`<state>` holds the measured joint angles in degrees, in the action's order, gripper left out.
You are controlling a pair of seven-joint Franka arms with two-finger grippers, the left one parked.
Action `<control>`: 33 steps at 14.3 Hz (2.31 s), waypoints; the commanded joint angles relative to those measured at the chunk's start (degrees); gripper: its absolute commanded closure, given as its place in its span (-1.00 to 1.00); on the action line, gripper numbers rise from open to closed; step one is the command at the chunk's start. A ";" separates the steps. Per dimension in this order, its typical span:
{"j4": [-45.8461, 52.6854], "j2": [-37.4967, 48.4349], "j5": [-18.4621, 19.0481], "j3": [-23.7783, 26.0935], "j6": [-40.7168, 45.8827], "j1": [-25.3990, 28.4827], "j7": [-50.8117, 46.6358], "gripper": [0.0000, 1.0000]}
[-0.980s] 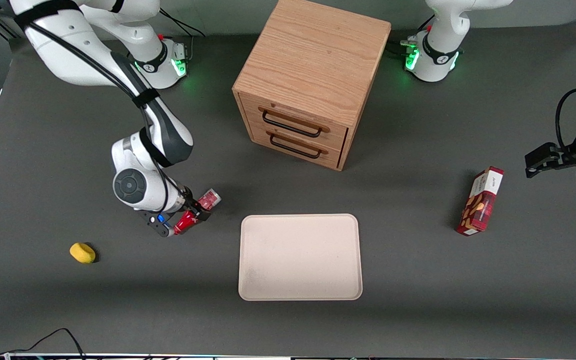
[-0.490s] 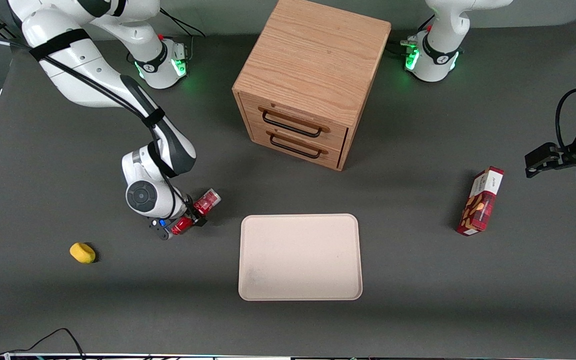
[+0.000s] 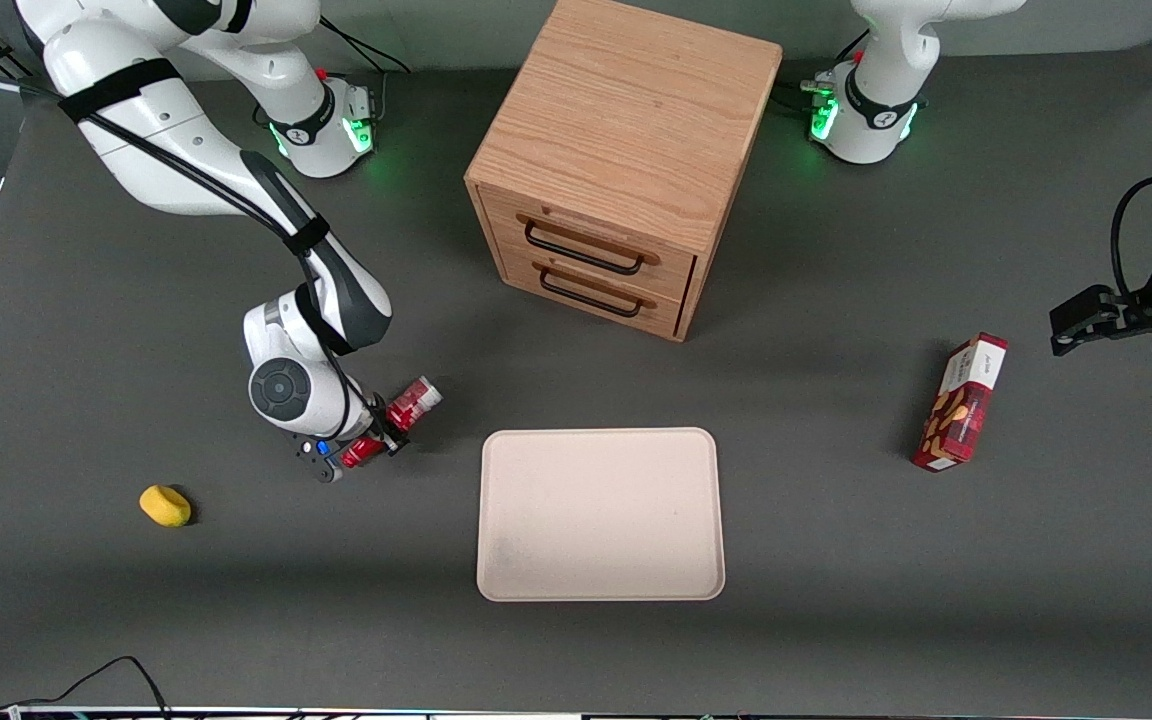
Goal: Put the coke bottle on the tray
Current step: 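Lift the bottle and carry it over the cream tray, then lower the bottle onto the tray and open the right gripper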
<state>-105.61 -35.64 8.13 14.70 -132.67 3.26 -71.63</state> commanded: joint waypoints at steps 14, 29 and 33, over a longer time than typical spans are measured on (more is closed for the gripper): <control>44.32 -9.07 0.75 1.65 19.29 11.84 33.79 0.82; 49.19 -26.23 -3.64 0.60 5.32 15.10 52.82 0.83; 49.19 -28.34 -6.28 -2.65 1.36 15.72 52.90 0.48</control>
<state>-58.81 -62.15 3.57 14.04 -129.96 17.85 -18.92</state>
